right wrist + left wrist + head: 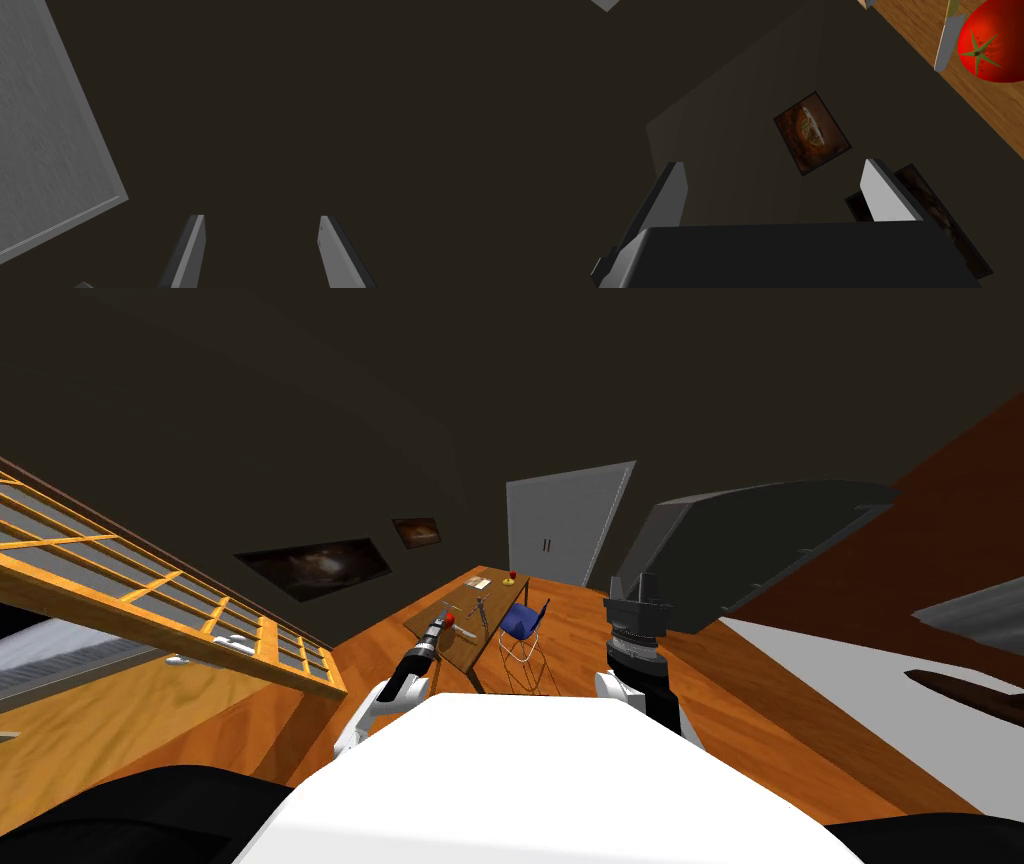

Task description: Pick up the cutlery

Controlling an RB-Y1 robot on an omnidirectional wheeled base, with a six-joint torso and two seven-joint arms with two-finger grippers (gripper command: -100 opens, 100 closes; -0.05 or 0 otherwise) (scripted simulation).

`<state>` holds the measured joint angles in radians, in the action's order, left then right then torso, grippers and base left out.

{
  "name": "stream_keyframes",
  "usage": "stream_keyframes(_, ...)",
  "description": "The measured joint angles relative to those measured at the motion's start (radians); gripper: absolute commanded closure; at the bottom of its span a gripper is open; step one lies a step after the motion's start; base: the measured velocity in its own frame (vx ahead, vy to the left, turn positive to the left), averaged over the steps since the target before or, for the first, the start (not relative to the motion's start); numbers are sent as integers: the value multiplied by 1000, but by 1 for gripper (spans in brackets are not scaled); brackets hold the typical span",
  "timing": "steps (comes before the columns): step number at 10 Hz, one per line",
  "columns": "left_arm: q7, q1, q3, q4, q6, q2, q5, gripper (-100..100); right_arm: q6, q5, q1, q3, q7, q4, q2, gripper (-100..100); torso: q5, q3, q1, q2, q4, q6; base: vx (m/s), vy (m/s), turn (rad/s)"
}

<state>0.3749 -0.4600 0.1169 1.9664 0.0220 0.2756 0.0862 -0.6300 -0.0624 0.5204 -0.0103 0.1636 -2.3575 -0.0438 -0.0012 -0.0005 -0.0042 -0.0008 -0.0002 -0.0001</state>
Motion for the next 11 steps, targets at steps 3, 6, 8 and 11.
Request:
stream_keyframes(3,22,13,12,-47,43,6,9,-100,0,0,0,0,0,0,0,0,0,0,1,0,0,0,31,-37,-53)
stream_keyframes(6,57,45,24,-140,87,9,17,-100,0,0,0,0,0,0,0,0,0,0,1,-1,0,0,44,-60,-73)
stream_keyframes(8,74,79,40,-197,139,26,30,-100,0,0,0,0,0,0,0,0,0,-1,1,-1,0,0,50,-51,-69)
stream_keyframes(11,98,102,54,-270,188,38,42,-100,0,0,0,0,0,0,0,0,1,0,3,1,0,-1,30,-30,-33)
